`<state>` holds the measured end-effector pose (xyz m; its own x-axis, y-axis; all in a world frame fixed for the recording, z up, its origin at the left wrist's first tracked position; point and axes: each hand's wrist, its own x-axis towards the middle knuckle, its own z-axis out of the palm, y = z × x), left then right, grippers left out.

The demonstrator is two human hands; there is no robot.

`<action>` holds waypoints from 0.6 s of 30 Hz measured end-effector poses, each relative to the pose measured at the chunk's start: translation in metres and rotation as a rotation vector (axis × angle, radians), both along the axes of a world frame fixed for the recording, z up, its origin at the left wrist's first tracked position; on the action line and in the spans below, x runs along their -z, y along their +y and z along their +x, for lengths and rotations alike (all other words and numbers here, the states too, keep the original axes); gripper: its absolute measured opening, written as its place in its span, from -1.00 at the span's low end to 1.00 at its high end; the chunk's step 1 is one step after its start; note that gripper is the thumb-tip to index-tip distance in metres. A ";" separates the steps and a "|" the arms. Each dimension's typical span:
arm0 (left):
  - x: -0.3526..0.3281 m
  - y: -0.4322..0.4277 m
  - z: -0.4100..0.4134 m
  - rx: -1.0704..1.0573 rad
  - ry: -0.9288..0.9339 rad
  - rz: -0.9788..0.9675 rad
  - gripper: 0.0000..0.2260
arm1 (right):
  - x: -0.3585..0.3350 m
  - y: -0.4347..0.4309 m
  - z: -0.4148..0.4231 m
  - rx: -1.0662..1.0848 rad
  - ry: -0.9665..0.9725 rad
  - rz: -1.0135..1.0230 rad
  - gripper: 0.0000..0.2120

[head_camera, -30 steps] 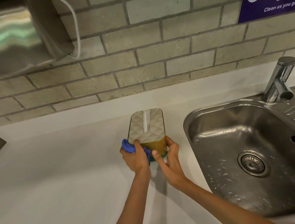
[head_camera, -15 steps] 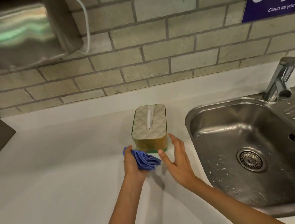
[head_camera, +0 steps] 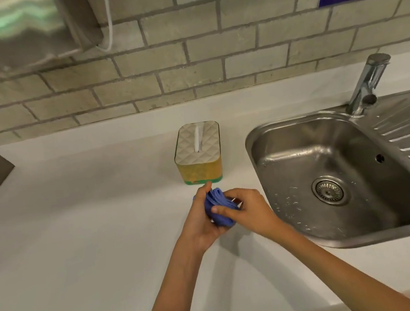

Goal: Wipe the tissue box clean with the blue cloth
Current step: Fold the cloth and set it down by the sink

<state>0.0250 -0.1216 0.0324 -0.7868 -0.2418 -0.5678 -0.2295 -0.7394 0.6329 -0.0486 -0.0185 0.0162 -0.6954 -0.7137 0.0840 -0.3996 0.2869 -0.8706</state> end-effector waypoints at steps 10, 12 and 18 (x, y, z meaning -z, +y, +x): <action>0.001 0.029 -0.001 0.210 -0.126 -0.358 -0.89 | -0.022 0.061 -0.037 0.182 -0.287 -0.068 -0.79; 0.001 0.034 -0.005 0.229 -0.176 -0.429 -0.88 | -0.027 0.080 -0.049 0.258 -0.287 -0.057 -0.79; 0.010 0.068 -0.013 0.234 -0.126 -0.469 -0.69 | -0.022 0.160 -0.070 0.394 -0.409 0.011 -0.81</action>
<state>0.0116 -0.0541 0.0222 -0.7827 -0.3192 -0.5344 -0.4496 -0.3037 0.8400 -0.1182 0.1415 0.0386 -0.8838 -0.3928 -0.2544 0.1090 0.3558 -0.9282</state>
